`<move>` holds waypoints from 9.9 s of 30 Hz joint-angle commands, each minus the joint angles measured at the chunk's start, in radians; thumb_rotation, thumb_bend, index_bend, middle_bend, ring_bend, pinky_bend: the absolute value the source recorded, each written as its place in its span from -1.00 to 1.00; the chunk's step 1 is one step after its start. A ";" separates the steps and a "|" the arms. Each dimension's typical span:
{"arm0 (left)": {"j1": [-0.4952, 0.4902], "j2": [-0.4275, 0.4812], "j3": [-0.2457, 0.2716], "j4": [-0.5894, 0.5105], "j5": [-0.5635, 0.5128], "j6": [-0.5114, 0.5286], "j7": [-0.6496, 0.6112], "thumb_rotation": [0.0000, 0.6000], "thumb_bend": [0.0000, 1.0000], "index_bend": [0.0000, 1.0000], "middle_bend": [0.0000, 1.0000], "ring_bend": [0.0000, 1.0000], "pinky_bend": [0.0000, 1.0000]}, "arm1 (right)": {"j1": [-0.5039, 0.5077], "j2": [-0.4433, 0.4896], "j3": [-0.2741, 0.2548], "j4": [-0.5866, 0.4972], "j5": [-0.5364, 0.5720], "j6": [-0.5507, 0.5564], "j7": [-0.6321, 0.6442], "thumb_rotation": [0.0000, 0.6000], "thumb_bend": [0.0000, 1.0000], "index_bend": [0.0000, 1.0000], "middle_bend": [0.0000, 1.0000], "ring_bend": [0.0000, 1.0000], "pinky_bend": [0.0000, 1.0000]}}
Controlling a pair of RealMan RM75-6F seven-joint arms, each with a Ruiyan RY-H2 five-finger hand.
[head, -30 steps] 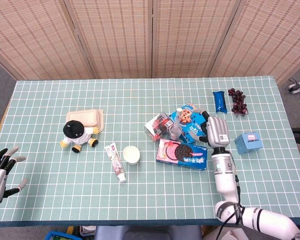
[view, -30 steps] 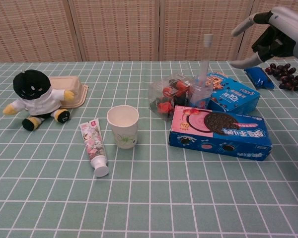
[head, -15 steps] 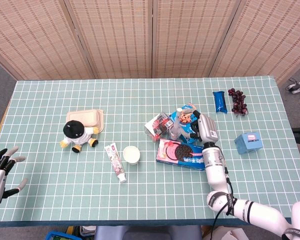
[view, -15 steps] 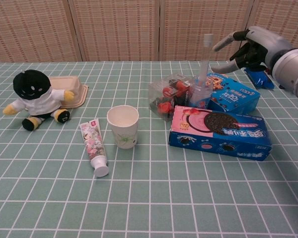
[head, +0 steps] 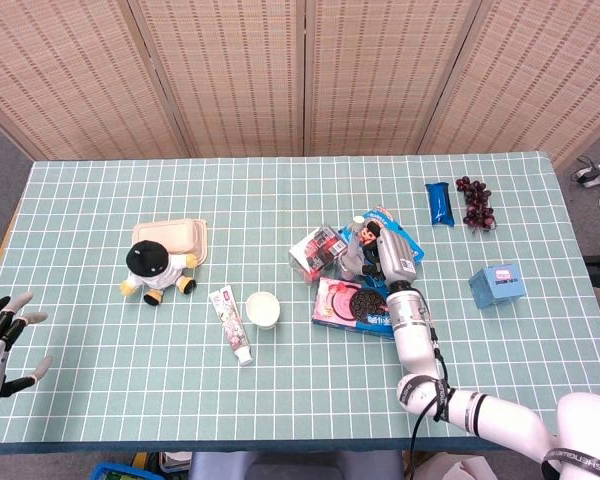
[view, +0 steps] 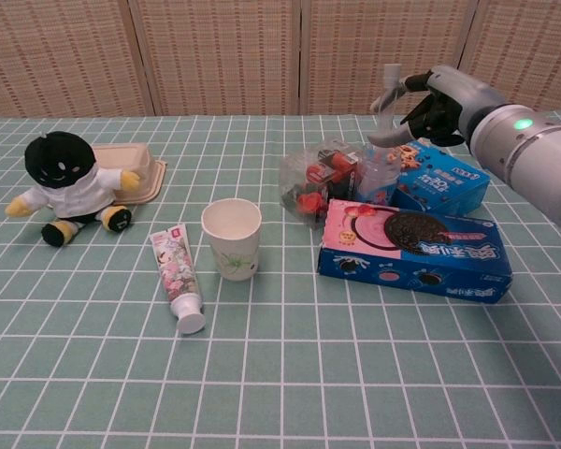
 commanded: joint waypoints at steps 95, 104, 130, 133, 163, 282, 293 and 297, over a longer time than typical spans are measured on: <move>0.004 -0.009 0.006 -0.011 0.014 0.005 0.048 1.00 -0.47 -0.28 -0.71 -0.84 -0.40 | -0.178 0.357 -0.247 -0.490 -0.568 0.157 -0.073 1.00 0.42 0.47 1.00 1.00 1.00; 0.005 -0.008 0.006 -0.013 0.014 0.008 0.046 1.00 -0.47 -0.28 -0.71 -0.84 -0.40 | -0.180 0.321 -0.232 -0.519 -0.521 0.167 -0.067 1.00 0.44 0.47 1.00 1.00 1.00; 0.006 -0.007 0.007 -0.015 0.016 0.007 0.048 1.00 -0.47 -0.28 -0.71 -0.84 -0.40 | -0.173 0.331 -0.263 -0.466 -0.513 0.145 -0.143 1.00 0.50 0.47 1.00 1.00 1.00; 0.006 -0.006 0.006 -0.015 0.014 0.007 0.046 1.00 -0.47 -0.28 -0.71 -0.84 -0.40 | -0.172 0.312 -0.260 -0.473 -0.505 0.158 -0.166 1.00 0.50 0.47 1.00 1.00 1.00; 0.006 -0.007 0.006 -0.016 0.017 0.009 0.050 1.00 -0.47 -0.28 -0.71 -0.84 -0.41 | -0.202 0.279 -0.276 -0.440 -0.563 0.225 -0.223 1.00 0.50 0.47 1.00 1.00 1.00; 0.019 0.019 0.009 -0.023 0.030 0.028 -0.005 1.00 -0.47 -0.28 -0.71 -0.83 -0.40 | -0.086 0.063 -0.142 0.005 -0.366 0.063 0.212 1.00 0.55 0.47 1.00 1.00 1.00; 0.019 0.021 0.010 -0.025 0.029 0.024 -0.003 1.00 -0.47 -0.28 -0.71 -0.83 -0.40 | -0.079 0.042 -0.142 0.054 -0.369 0.046 0.234 1.00 0.23 0.21 1.00 1.00 1.00; 0.019 0.020 0.010 -0.025 0.031 0.025 -0.002 1.00 -0.47 -0.28 -0.71 -0.83 -0.40 | -0.081 0.045 -0.144 0.054 -0.371 0.044 0.237 1.00 -0.04 0.01 1.00 1.00 1.00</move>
